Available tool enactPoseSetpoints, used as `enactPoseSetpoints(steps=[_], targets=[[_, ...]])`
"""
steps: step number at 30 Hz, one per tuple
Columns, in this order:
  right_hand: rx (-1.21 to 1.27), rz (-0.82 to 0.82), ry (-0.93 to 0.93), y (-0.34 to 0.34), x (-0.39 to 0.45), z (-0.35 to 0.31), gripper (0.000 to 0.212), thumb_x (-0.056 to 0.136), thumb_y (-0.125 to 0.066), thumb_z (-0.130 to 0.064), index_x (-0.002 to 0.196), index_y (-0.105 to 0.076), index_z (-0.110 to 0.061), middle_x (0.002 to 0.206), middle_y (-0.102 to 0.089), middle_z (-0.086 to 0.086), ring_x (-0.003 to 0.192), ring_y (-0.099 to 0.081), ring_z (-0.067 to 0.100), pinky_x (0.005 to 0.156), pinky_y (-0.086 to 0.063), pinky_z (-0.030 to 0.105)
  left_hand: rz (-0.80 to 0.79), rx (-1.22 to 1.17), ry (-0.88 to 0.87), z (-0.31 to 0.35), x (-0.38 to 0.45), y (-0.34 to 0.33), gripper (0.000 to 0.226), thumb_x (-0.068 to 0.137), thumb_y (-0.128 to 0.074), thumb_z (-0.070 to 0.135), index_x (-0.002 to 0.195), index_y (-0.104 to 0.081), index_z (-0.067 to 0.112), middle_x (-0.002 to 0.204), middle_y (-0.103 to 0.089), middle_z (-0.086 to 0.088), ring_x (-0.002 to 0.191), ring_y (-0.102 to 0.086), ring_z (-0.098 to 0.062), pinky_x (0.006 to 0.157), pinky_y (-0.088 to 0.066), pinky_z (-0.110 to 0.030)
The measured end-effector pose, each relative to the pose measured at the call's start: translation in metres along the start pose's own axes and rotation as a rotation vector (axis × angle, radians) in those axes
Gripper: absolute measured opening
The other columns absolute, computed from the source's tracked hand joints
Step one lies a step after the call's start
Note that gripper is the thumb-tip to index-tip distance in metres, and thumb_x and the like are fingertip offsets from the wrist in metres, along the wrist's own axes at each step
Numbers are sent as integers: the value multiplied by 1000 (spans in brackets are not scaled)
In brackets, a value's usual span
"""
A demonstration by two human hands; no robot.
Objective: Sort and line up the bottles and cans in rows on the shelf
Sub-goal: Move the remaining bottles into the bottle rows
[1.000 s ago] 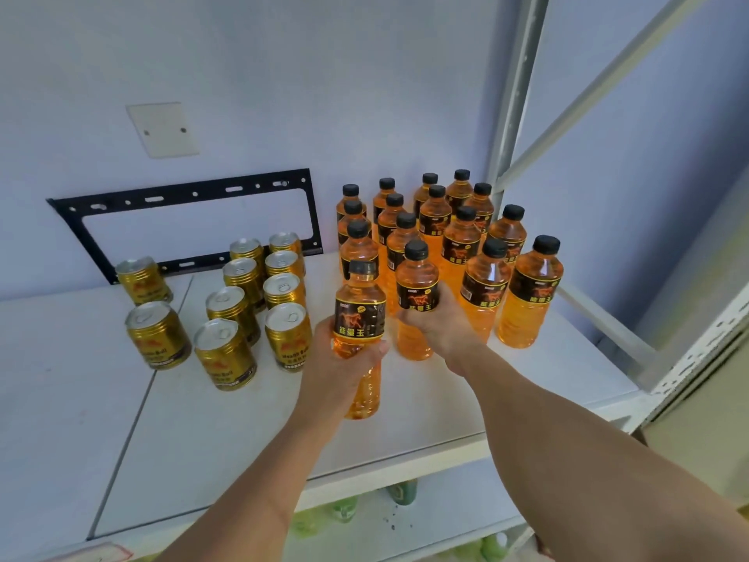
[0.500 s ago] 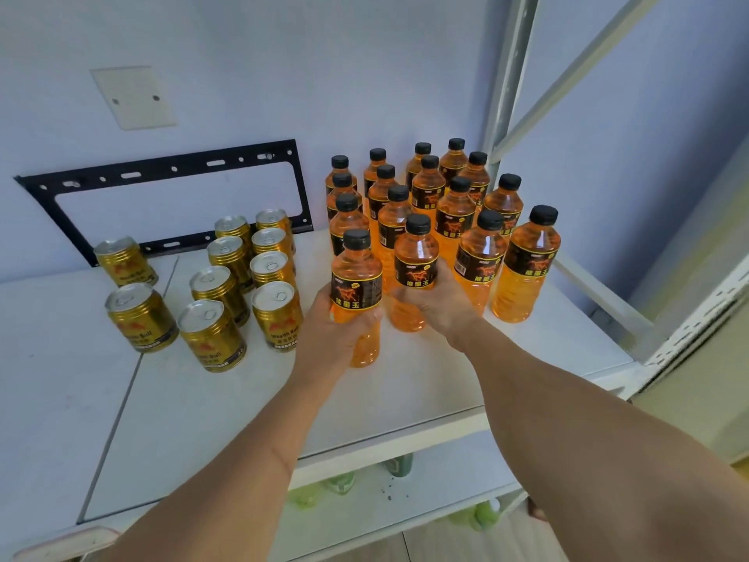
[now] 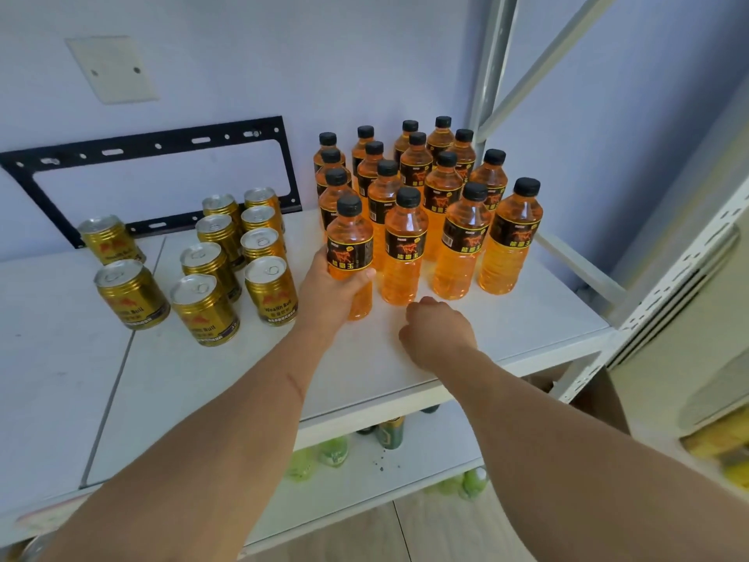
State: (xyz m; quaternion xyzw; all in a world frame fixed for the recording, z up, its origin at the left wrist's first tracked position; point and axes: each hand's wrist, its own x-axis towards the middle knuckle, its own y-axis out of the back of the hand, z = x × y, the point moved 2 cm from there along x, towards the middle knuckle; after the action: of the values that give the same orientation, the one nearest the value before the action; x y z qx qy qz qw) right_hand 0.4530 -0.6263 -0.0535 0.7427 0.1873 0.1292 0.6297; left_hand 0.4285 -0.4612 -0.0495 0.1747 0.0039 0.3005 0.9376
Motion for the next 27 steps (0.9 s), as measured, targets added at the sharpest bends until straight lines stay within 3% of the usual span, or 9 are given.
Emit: enactPoseSetpoints(steps=[4, 12, 16, 20, 23, 27], targets=[[-168, 38, 169, -1, -8, -3, 30, 100, -39, -20, 120, -60, -13, 114, -61, 7, 102, -57, 26, 84, -46, 35, -25, 31, 10, -2, 6, -2, 79, 74, -75, 55, 141, -40, 33, 135, -56, 9, 124, -52, -19, 103, -45, -50], [-199, 108, 311, -8, -8, -17, 29, 100, -38, -21, 116, -60, -12, 109, -62, 7, 99, -57, 27, 77, -43, 35, -41, 97, -1, -5, -2, 2, 76, 81, -73, 49, 144, -36, 27, 141, -51, 5, 128, -49, -19, 104, -43, -42], [-223, 108, 385, -10, -14, -35, 29, 99, -40, -22, 119, -60, -13, 111, -62, 6, 104, -57, 27, 78, -43, 35, 25, 406, -32, -15, -34, 20, 62, 91, -60, 49, 141, -45, 15, 135, -58, -6, 118, -57, -22, 92, -47, -35], [-250, 87, 465, -13, -30, -71, 28, 99, -40, -20, 118, -58, -12, 115, -61, 7, 108, -55, 28, 79, -42, 34, -26, 809, -182, -33, -73, 64, 39, 98, -48, 43, 127, -59, 21, 119, -66, 0, 107, -62, -20, 84, -50, -35], [-287, 83, 541, -18, -47, -111, 28, 98, -39, -18, 118, -58, -12, 115, -60, 8, 108, -55, 29, 76, -39, 35, -102, 1227, -343, -47, -93, 111, 38, 102, -33, 40, 123, -59, 21, 117, -63, 1, 105, -59, -21, 75, -45, -33], [-315, 70, 611, -30, -73, -179, 26, 96, -41, -16, 116, -57, -13, 114, -60, 8, 105, -55, 29, 72, -33, 34, -168, 1428, -423, -70, -104, 195, 38, 103, -28, 36, 116, -59, 19, 112, -63, -1, 102, -58, -22, 73, -43, -33]])
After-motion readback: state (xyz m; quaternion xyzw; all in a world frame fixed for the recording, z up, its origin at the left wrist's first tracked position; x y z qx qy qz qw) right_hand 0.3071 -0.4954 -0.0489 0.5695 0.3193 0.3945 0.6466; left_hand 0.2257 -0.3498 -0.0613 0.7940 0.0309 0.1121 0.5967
